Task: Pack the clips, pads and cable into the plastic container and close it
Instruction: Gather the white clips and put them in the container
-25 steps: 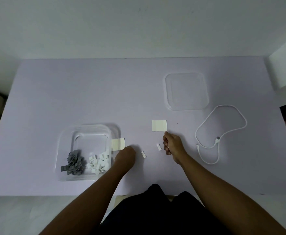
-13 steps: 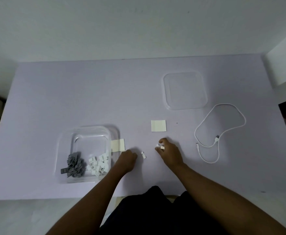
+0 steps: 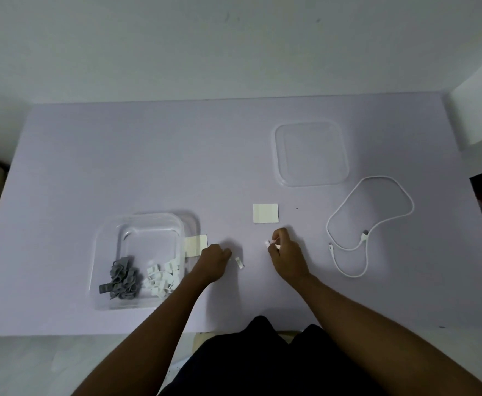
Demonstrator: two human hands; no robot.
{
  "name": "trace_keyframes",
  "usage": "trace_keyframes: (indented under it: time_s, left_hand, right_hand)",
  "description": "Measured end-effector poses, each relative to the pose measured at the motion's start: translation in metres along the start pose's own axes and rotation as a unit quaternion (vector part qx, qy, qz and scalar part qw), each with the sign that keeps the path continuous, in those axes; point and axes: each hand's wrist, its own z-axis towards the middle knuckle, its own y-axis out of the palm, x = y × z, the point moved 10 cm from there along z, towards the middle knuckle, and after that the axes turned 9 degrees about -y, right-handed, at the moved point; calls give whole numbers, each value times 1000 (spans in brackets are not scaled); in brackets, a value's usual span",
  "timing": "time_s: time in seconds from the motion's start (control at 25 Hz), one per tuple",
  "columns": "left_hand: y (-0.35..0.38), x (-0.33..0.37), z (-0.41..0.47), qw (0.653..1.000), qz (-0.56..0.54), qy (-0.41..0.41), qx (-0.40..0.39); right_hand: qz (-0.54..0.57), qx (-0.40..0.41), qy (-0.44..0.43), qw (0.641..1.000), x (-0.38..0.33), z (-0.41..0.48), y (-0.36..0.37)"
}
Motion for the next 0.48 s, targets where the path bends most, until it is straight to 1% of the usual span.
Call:
trace_keyframes:
  time_s: [0.08, 0.12, 0.16, 0.24, 0.28, 0.36, 0.48]
  left_hand:
    - [2, -1, 2, 1000, -11, -8, -9]
    - [1, -2, 2, 1000, -22, -16, -10]
    - [1, -5, 3, 999, -28, -22, -10]
    - [4, -10, 7, 999, -33, -37, -17]
    - [5, -11, 7, 998, -31, -46, -23]
    - [4, -12, 7, 998, -33, -49, -24]
    - [1, -16, 6, 997, -41, -53, -24]
  right_hand:
    - [63, 59, 45, 995, 8, 1, -10]
    - [71, 73, 48, 994, 10, 2, -14]
    - [59, 67, 33, 995, 7, 4, -14]
    - [13, 19, -17, 1000, -2, 7, -6]
    - [-3, -4, -25, 1000, -3, 7, -1]
    - [-34, -29, -6, 999, 5, 7, 7]
    - [-66, -8, 19, 998, 12, 6, 9]
